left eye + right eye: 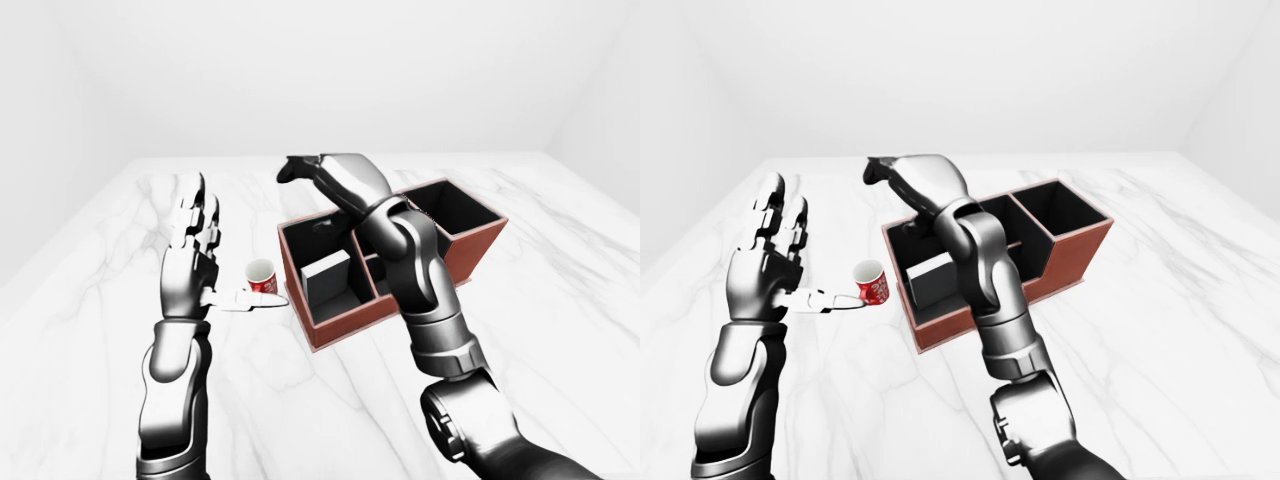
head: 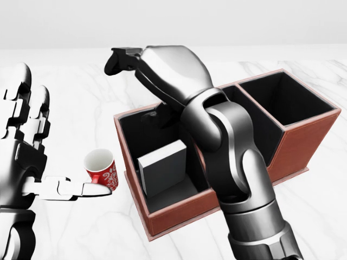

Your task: Pick up the book and place it in the left compartment of the caddy.

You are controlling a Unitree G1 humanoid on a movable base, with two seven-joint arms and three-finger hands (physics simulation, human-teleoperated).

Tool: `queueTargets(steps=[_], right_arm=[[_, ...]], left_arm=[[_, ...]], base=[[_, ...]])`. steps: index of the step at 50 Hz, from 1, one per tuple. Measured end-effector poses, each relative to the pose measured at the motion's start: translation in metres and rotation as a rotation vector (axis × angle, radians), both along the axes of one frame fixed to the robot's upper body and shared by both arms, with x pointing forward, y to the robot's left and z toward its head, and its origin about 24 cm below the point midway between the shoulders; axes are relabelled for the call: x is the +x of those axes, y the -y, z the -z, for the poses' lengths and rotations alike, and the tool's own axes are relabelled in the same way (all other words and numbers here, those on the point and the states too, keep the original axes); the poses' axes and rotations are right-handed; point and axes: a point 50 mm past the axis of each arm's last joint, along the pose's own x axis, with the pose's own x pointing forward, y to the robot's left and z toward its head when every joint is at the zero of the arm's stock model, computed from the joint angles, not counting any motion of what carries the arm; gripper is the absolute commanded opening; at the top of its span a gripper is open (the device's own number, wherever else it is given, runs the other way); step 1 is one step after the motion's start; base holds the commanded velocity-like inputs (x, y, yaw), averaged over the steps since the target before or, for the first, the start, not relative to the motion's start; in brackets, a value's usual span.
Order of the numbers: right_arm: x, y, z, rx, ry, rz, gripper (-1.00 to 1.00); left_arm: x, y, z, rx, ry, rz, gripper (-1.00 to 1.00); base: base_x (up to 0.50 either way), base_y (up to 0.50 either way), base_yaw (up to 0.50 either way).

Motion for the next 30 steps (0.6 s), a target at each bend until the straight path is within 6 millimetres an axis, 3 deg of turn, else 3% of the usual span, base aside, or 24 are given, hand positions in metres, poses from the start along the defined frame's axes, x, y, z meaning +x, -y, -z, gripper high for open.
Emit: queueTargets(steps=[7, 10, 11, 18, 30], right_arm=[[-0.021, 0.018, -0.024, 0.191, 0.061, -0.031, 0.38], [-0.027, 0.027, -0.028, 0.282, 0.081, -0.036, 0.92], [-0.029, 0.03, -0.029, 0.317, 0.082, -0.038, 1.0], [-0.039, 0.047, -0.023, 0.529, 0.082, -0.066, 1.0], [-0.056, 0.067, 0.005, 0.815, 0.069, -0.12, 1.0]], left_arm=[[-0.001, -0.002, -0.004, 0.004, 0.019, -0.007, 1.0], [-0.002, -0.002, -0.006, 0.007, 0.028, -0.009, 1.0], [-0.003, -0.002, -0.007, 0.008, 0.03, -0.01, 1.0], [-0.004, -0.002, -0.01, 0.015, 0.047, -0.013, 1.0], [-0.005, -0.002, -0.017, 0.029, 0.075, -0.015, 1.0]], base=[[0.0, 0.0, 0.0], [0.0, 0.0, 0.0], [0.0, 0.0, 0.0], [0.0, 0.0, 0.0], [0.0, 0.0, 0.0]])
